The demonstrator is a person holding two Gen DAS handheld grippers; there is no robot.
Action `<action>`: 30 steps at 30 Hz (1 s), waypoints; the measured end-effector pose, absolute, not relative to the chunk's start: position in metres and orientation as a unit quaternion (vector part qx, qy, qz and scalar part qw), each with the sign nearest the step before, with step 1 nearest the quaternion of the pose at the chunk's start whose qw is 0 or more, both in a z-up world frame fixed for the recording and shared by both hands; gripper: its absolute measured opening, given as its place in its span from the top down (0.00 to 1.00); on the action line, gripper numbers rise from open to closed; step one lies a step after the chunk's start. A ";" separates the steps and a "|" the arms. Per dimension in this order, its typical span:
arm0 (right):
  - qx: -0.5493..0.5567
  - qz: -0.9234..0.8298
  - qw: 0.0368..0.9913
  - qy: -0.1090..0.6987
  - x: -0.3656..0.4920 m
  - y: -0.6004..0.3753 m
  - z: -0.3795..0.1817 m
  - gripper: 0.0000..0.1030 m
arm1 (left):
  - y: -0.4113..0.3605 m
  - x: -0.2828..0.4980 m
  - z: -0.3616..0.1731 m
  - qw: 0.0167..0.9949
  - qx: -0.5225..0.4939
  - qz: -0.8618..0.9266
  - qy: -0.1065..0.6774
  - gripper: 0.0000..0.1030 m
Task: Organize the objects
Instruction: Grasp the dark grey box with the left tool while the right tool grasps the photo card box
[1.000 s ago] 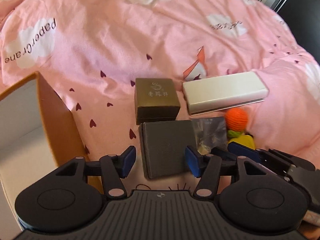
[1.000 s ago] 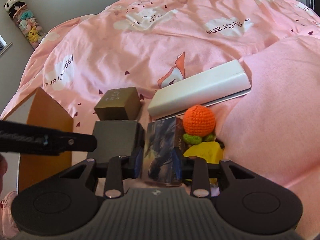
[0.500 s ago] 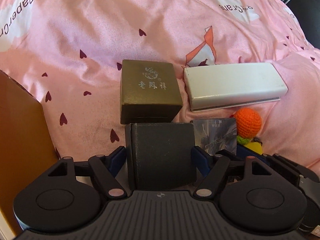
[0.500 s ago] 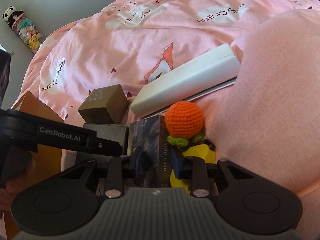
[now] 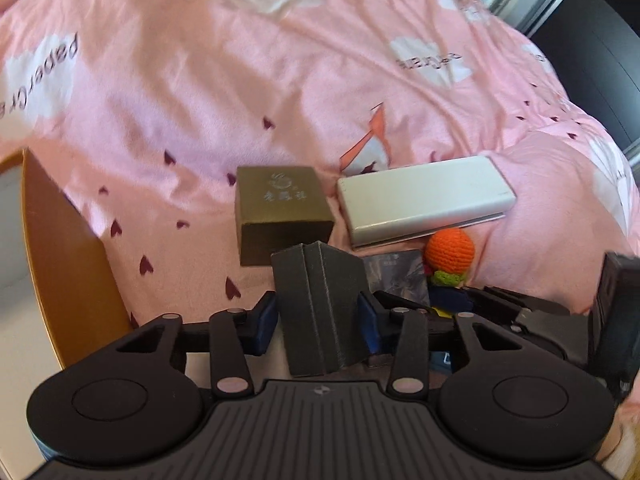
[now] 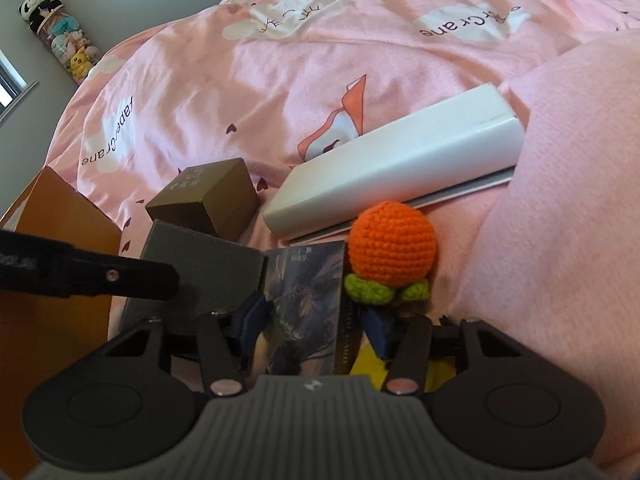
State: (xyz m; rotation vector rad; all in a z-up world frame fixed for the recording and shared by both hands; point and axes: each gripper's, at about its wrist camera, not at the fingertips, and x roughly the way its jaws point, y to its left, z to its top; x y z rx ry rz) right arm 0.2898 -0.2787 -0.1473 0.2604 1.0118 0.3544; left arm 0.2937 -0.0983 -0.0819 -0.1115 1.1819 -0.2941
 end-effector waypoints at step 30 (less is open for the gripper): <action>0.169 0.174 0.848 0.471 0.288 -0.289 -0.150 0.55 | -0.101 0.280 -0.080 0.846 -0.109 -0.116 0.509 0.64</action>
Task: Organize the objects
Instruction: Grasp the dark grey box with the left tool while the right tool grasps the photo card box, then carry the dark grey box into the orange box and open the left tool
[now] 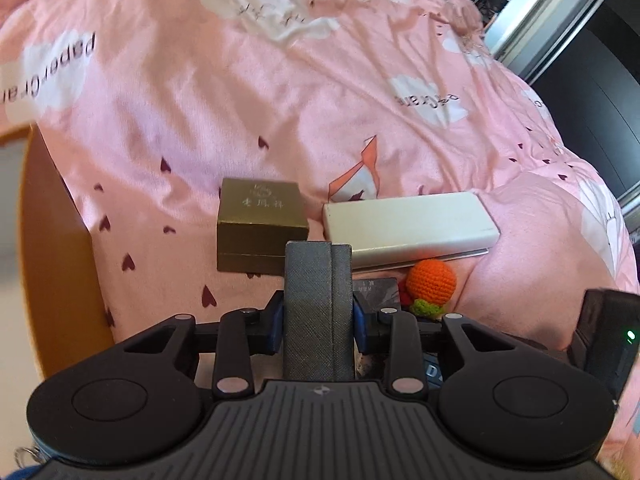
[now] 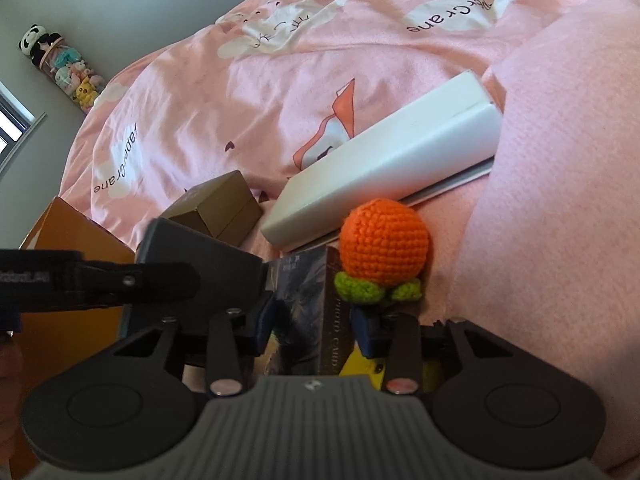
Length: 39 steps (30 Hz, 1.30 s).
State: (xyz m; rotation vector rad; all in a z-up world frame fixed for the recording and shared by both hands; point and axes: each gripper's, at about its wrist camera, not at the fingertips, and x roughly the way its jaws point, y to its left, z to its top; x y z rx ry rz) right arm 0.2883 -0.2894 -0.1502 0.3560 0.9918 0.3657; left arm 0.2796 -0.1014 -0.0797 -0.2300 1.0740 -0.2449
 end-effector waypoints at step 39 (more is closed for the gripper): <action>0.131 0.211 0.871 0.424 0.215 -0.235 -0.043 0.77 | 0.067 0.189 -0.038 0.873 -0.221 -0.011 0.435 0.64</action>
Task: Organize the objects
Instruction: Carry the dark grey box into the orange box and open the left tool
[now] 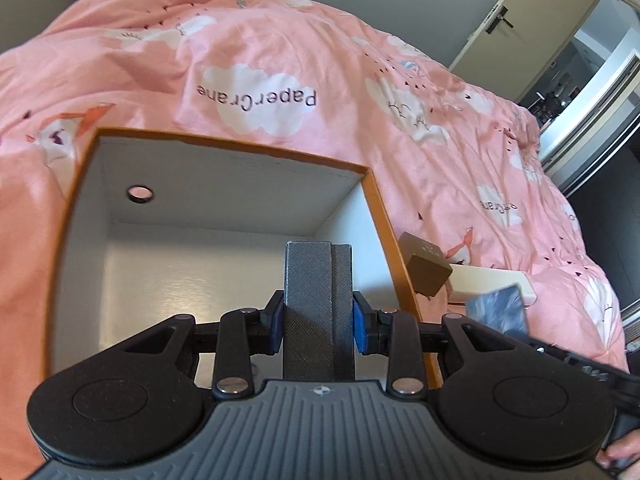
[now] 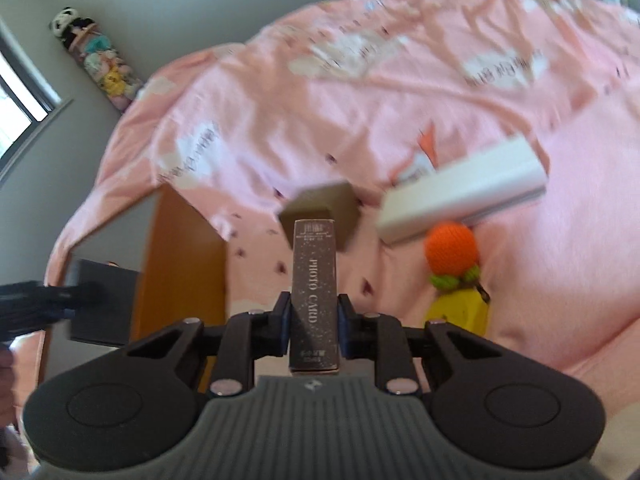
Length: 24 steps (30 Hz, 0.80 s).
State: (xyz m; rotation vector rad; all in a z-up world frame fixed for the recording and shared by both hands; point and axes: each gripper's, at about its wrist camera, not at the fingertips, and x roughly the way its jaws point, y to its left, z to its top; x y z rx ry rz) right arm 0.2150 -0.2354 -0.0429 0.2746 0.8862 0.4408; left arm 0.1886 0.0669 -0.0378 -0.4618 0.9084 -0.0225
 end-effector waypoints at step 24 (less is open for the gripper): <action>0.094 0.262 0.883 0.378 0.217 -0.134 -0.007 0.77 | 0.084 0.196 -0.100 0.814 -0.311 0.006 0.490 0.55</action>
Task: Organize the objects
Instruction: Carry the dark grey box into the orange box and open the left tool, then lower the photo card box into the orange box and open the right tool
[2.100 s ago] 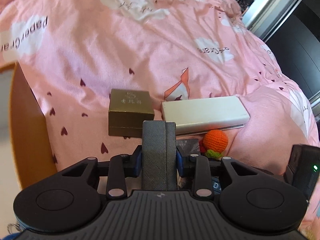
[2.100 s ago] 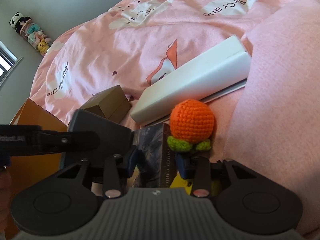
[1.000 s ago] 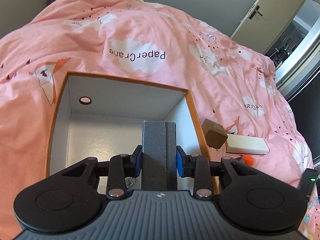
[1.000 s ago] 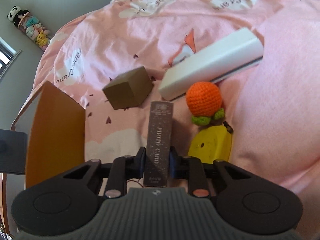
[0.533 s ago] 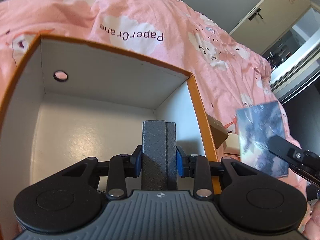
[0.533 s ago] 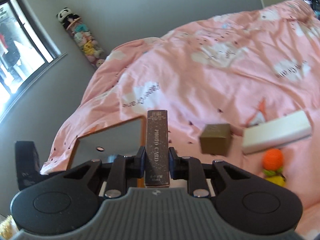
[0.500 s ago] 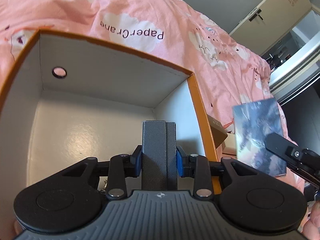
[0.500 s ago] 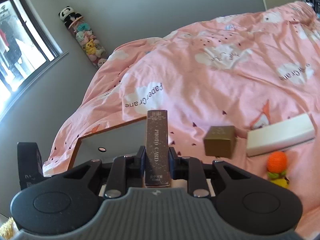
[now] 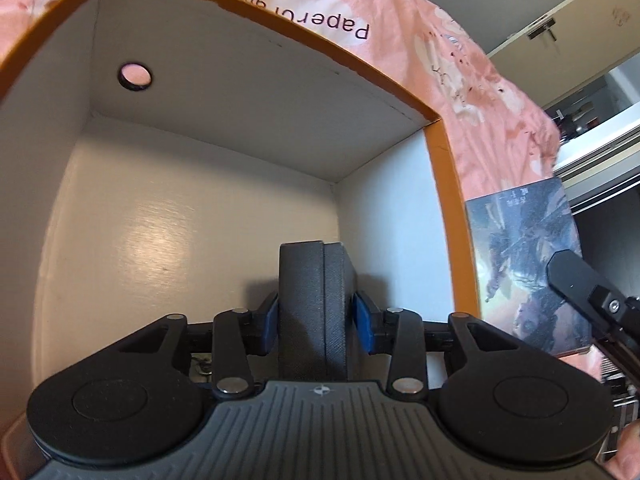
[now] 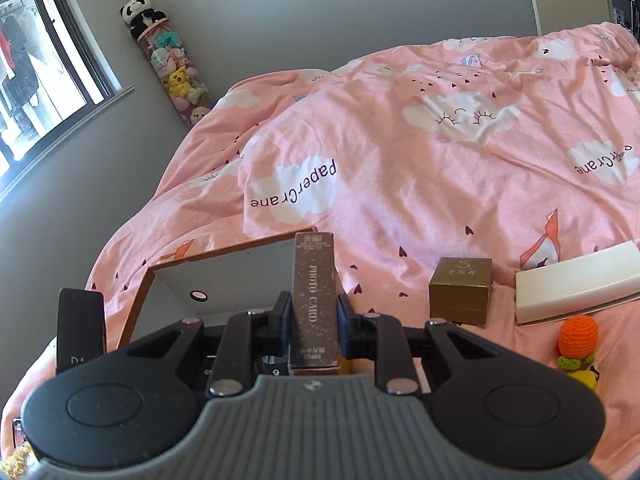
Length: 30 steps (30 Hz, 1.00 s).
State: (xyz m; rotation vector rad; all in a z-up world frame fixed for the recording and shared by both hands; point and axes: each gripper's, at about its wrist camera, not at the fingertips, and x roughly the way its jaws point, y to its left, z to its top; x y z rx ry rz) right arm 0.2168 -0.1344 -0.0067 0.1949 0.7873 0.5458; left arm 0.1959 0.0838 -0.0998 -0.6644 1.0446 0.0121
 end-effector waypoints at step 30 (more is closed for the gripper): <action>0.111 0.310 0.864 0.381 0.197 -0.110 0.005 0.77 | 0.100 0.174 -0.040 0.857 -0.190 0.041 0.476 0.70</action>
